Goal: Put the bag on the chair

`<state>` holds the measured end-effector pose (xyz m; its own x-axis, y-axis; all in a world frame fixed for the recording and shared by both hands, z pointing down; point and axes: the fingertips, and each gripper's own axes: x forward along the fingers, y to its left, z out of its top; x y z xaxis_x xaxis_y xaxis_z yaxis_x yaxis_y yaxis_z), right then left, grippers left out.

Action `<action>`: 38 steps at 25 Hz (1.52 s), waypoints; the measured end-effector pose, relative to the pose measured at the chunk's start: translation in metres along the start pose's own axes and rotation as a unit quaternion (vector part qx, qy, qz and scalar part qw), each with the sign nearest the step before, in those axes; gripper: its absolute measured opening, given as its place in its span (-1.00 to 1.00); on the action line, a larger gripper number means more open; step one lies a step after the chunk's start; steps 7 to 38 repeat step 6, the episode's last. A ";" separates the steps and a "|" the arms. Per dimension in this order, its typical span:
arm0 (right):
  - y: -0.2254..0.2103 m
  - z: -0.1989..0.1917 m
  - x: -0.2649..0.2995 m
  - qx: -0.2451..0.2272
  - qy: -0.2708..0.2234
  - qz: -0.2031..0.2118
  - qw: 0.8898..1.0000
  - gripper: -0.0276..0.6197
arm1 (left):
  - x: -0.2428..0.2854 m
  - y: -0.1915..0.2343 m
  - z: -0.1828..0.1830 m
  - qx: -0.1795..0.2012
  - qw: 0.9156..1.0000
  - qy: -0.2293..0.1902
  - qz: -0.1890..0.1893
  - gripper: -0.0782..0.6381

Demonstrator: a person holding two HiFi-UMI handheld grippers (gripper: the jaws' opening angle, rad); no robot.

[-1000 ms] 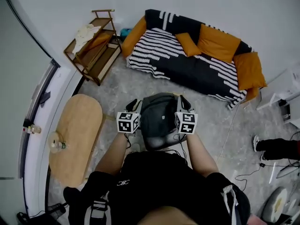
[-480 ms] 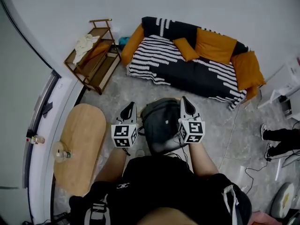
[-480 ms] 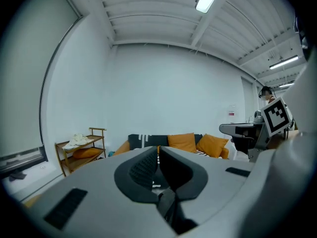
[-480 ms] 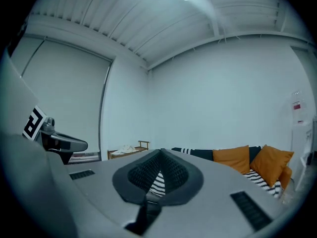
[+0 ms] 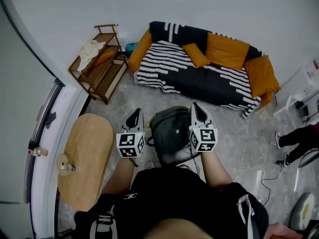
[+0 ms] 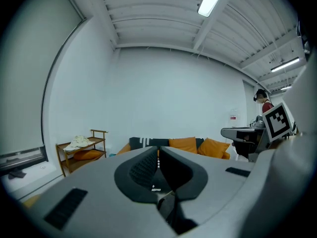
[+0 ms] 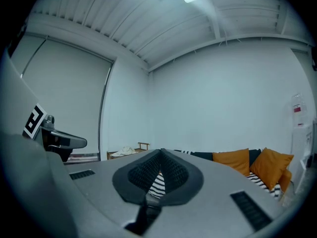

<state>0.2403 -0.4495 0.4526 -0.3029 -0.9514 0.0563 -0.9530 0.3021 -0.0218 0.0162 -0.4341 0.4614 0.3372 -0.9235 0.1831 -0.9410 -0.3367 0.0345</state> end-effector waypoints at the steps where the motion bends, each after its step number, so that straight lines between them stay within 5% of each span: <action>1: 0.001 0.001 0.000 -0.001 0.000 0.000 1.000 -0.88 | 0.000 0.001 0.001 -0.001 1.000 -0.002 0.000 -0.70; 6: 0.004 0.000 0.000 -0.003 0.003 0.001 1.000 -0.88 | 0.000 0.005 0.001 -0.030 1.000 0.001 -0.008 -0.71; 38: 0.004 0.000 0.000 -0.003 0.003 0.001 1.000 -0.88 | 0.000 0.005 0.001 -0.030 1.000 0.001 -0.008 -0.71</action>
